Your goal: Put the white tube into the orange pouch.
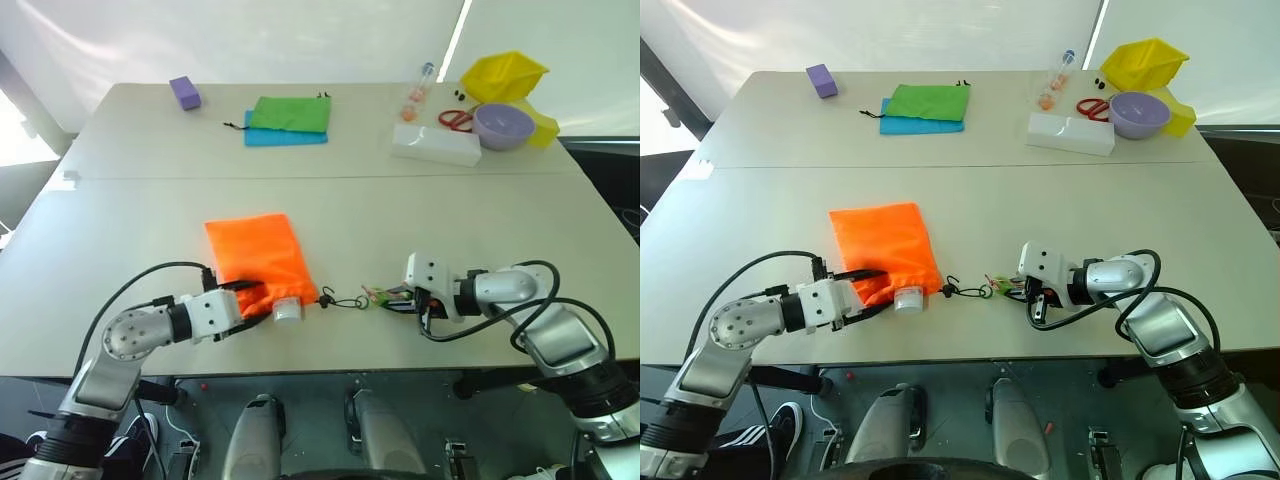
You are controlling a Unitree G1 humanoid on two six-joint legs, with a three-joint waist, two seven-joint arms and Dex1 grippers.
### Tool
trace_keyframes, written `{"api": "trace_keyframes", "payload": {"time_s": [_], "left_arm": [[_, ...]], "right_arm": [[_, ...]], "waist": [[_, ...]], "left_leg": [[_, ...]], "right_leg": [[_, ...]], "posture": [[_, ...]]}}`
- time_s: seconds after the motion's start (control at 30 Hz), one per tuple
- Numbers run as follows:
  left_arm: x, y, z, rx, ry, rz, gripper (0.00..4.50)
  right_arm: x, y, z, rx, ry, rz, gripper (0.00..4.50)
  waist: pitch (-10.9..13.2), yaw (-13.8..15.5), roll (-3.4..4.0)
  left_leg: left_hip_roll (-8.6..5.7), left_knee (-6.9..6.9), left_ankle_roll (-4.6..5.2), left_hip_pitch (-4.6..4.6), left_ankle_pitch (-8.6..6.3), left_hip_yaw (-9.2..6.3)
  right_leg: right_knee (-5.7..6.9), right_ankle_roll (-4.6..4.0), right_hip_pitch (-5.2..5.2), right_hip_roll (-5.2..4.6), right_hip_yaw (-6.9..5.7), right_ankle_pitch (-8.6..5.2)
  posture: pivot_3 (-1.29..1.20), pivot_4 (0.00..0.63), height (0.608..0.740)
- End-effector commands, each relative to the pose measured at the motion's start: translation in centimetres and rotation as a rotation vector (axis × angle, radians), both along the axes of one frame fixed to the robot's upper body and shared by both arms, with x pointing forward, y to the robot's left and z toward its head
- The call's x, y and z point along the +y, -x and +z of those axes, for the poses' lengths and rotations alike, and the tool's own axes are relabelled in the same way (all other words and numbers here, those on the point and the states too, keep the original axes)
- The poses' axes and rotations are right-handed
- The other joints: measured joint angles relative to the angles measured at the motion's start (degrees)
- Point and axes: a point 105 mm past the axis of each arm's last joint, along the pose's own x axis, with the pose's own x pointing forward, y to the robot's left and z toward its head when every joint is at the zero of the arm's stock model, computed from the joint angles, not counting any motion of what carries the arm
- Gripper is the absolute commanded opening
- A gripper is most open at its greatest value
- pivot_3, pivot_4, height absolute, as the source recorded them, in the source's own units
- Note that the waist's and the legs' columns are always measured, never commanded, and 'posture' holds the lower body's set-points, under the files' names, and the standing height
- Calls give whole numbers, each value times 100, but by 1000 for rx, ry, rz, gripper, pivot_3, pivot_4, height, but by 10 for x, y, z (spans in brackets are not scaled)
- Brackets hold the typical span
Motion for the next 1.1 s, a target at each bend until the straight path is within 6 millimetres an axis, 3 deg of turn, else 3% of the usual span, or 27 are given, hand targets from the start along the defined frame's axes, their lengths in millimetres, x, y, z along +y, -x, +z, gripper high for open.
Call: {"api": "trace_keyframes", "payload": {"time_s": [0.03, 0.07, 0.37, 0.57, 0.73, 1.1], "left_arm": [[-4, 6, 1, -6, 7, -21, 437], [-4, 8, 1, -2, 14, -23, 62], [-1, 16, 12, -31, 47, -53, 62], [5, 18, 31, -33, 106, -88, 62], [6, 6, 41, -50, 139, -73, 62], [-9, 24, 18, 29, 63, -163, 62]], "right_arm": [[-4, 0, 4, -11, 10, 2, 0], [-5, 0, 4, -11, 10, 1, 0], [-10, 3, 7, 0, -2, -4, 0], [-1, 18, 40, 91, -200, 28, 0], [6, 25, 54, 136, -281, 52, 0], [-24, 16, 30, 83, -103, -39, 0]], "waist": [[0, 0, 0], [0, 1, 0], [0, 3, 0], [5, 0, 7], [4, 2, 7], [5, -8, 7]], "left_leg": [[0, -2, 0, 0, 0, 1], [0, -3, 0, 0, 0, 1], [0, -8, -2, -2, -2, 1], [0, -12, -2, -7, -2, 6], [0, -12, -2, -7, -1, 4], [-1, -15, -8, -8, -6, 12]], "right_leg": [[-1, 0, 0, -1, 0, 0], [-1, 0, -1, -1, 0, 0], [-7, 0, -4, -4, -1, 0], [-10, -1, -11, -9, 0, 0], [-9, 0, -10, -4, -1, 0], [-15, 0, -15, -7, 1, -1]], "posture": [[0, 150, 740], [0, 150, 740], [0, 150, 740], [0, 150, 740], [0, 150, 740], [0, 150, 740]]}}
